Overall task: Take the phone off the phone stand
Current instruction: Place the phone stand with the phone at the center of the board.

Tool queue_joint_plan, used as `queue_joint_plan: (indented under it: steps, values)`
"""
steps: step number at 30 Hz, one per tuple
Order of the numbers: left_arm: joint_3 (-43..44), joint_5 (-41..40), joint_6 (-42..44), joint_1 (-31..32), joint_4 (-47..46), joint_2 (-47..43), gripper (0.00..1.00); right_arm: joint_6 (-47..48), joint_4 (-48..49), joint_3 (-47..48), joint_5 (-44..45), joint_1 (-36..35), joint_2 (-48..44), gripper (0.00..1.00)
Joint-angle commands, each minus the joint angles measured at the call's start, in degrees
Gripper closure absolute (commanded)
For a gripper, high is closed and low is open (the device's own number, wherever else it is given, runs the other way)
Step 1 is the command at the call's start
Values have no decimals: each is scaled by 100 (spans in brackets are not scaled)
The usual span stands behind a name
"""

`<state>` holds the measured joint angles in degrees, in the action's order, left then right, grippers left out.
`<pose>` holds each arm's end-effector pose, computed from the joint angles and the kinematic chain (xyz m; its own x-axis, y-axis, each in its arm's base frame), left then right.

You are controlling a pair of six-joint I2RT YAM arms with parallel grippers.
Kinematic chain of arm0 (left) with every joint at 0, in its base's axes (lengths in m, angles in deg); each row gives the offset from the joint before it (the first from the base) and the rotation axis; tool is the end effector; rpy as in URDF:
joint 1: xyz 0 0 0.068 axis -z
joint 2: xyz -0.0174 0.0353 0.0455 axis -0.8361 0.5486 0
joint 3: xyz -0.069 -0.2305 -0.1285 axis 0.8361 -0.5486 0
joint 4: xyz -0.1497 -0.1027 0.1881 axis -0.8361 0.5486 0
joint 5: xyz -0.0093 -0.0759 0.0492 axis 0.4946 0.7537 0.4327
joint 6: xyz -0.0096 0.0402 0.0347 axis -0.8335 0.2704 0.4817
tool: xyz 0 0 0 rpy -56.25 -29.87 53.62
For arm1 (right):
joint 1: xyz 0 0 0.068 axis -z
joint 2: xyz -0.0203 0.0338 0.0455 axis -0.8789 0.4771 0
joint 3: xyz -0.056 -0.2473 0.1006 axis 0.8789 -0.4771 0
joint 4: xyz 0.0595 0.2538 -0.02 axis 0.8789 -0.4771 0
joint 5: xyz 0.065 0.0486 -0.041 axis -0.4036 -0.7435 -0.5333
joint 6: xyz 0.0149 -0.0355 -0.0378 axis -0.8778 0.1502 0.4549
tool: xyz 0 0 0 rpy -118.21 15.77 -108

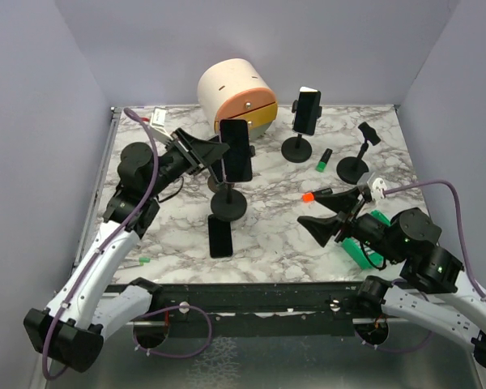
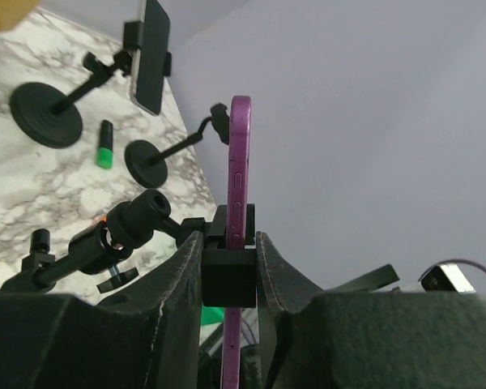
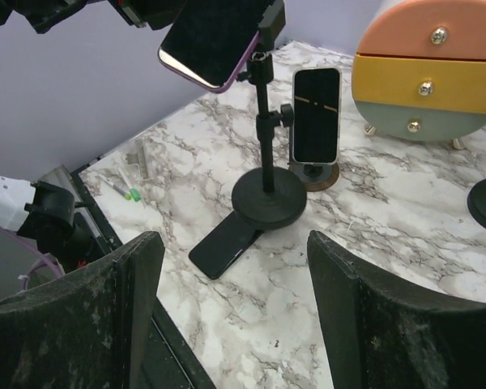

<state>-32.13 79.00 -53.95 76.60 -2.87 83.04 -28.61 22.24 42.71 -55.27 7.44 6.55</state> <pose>0.1961 -0.0845 0.4050 -0.5355 -0.6556 -0.5324 0.3858 0.3708 -0.8448 0.0676 0.0910 0.3747 -0.1247 0.1117 -0.9859 -0.7767 0.6074 0.1670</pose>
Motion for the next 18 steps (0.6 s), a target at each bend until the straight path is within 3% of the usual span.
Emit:
queue_joint_plan:
  steps: [1, 8, 18]
  values:
    - [319, -279, 44, 617, -1300, 250, 100, 82, -317, 156, 265, -42, -152, 23]
    - [488, -737, 432, 1612, -1534, 828, 100, 34, -531, 101, 504, -43, -545, 23]
    - [-155, -1414, 939, 2704, -2779, 1118, 100, 44, -891, 210, 751, -43, -821, 23]
